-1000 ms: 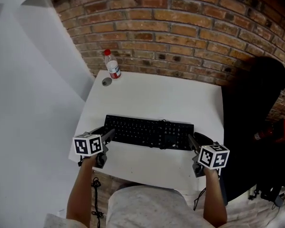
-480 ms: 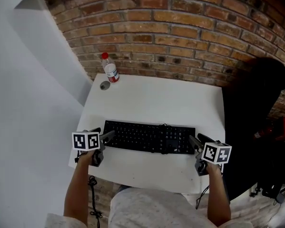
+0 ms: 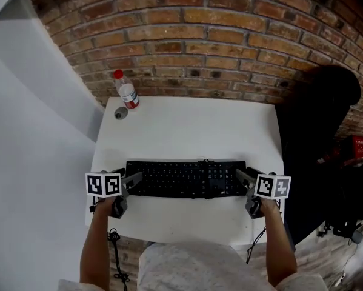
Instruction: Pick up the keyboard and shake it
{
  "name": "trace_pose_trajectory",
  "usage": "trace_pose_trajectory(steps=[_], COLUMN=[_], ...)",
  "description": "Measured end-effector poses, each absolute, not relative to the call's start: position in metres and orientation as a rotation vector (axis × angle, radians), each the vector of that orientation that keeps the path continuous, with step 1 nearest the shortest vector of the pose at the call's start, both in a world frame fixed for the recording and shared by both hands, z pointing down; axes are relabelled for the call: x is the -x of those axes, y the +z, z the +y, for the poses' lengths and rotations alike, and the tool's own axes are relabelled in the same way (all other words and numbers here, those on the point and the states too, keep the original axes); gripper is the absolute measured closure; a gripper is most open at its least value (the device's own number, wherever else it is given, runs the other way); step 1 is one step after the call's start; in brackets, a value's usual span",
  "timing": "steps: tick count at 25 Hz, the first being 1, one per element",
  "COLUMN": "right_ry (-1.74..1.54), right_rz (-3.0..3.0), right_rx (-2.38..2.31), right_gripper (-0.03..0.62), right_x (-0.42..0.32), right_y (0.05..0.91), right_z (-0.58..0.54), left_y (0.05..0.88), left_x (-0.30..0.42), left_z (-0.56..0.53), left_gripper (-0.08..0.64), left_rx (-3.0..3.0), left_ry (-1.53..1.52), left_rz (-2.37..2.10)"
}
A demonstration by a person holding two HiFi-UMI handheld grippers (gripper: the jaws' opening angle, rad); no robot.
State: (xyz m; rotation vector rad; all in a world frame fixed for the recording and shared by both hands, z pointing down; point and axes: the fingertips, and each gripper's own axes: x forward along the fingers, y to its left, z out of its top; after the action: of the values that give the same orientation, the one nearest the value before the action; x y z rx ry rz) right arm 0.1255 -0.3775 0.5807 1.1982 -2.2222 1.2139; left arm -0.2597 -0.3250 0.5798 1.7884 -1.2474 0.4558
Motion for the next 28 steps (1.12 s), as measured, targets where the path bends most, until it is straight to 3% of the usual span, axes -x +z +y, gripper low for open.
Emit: trace_pose_trajectory(steps=[6,13,17,28], right_ry=[1.244,1.289,1.39,1.285], right_rz=[-2.209,-2.178,-2.185,-2.202], right_rx=[-1.139,-1.118,-1.138,-1.185], right_gripper=[0.33,0.365,0.388,0.394], right_x=[-0.114,-0.114,-0.115,-0.115], right_y=[0.585,0.589,0.59,0.578], right_z=[-0.382,-0.388,-0.387,-0.387], left_y=[0.588,0.592,0.594,0.584], left_x=[0.252,0.259,0.26,0.262], left_z=[-0.333,-0.336,-0.335,-0.333], left_gripper=[0.178,0.242,0.25,0.253], left_rx=[-1.784,-1.757,-1.728,-1.763], left_ry=[0.487,0.525,0.526,0.504], left_rz=[-1.223,-1.222,-1.266,-1.334])
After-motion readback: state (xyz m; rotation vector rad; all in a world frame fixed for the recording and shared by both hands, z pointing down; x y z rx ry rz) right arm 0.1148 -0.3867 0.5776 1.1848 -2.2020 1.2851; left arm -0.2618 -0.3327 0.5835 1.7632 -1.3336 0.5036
